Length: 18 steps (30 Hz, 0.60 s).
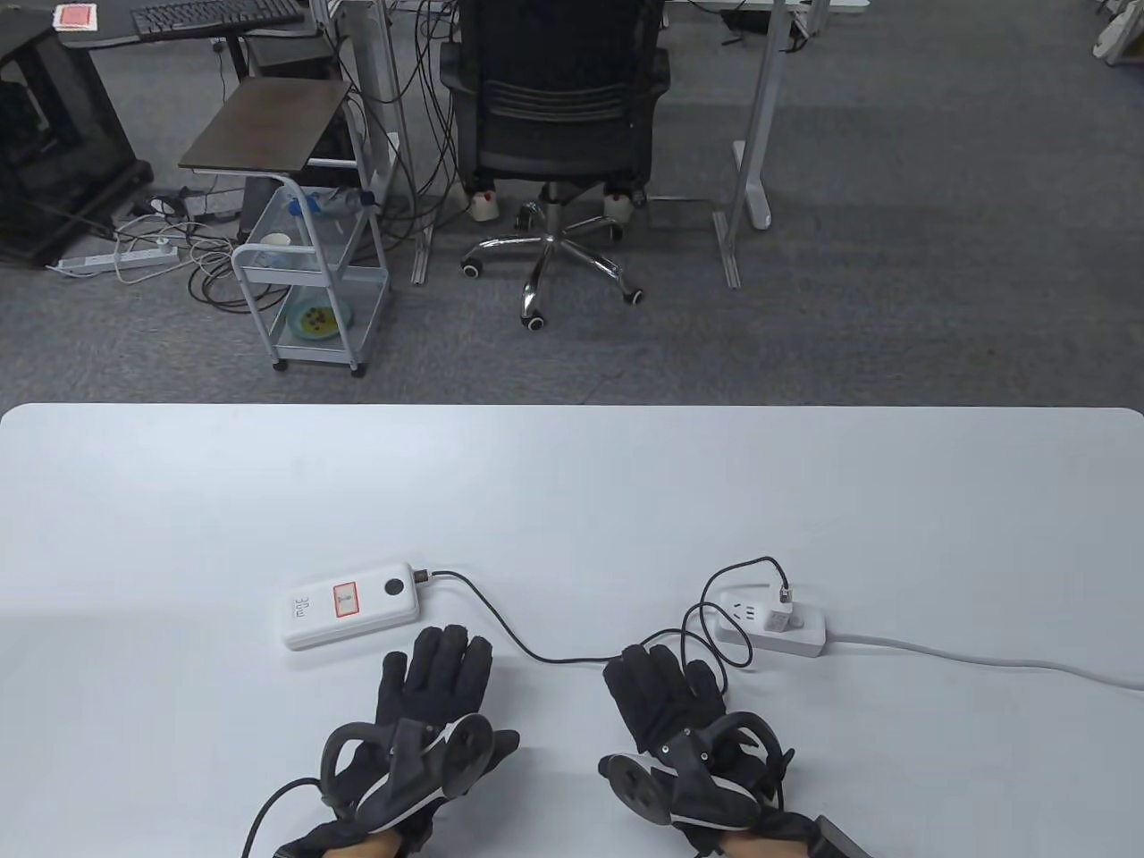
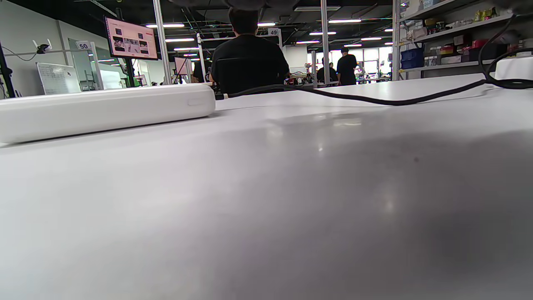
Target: Unplug the charger and disconnect the battery pack
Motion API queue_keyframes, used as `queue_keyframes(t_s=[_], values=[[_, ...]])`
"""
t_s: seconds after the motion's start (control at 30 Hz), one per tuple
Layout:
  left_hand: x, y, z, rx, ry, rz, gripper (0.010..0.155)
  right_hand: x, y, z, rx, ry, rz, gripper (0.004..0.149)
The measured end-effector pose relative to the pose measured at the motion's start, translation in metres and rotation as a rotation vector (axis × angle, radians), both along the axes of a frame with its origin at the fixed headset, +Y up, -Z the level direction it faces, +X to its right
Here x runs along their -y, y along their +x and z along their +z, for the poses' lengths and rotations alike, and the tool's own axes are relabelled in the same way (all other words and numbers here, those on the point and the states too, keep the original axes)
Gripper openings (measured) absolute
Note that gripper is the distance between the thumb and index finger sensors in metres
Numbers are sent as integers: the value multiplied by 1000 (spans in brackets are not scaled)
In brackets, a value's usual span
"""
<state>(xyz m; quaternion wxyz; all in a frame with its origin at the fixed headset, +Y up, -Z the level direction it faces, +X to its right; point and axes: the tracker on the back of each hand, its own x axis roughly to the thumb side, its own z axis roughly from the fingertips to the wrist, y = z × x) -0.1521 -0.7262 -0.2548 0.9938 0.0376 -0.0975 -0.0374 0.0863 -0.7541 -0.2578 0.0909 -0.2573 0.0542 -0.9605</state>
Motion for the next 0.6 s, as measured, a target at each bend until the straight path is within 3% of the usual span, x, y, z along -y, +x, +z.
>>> queue_keyframes(t_s=[0.6], values=[[10,11,3,23,-43,-36,96,-1,6,-2,37,-26,-16,88]])
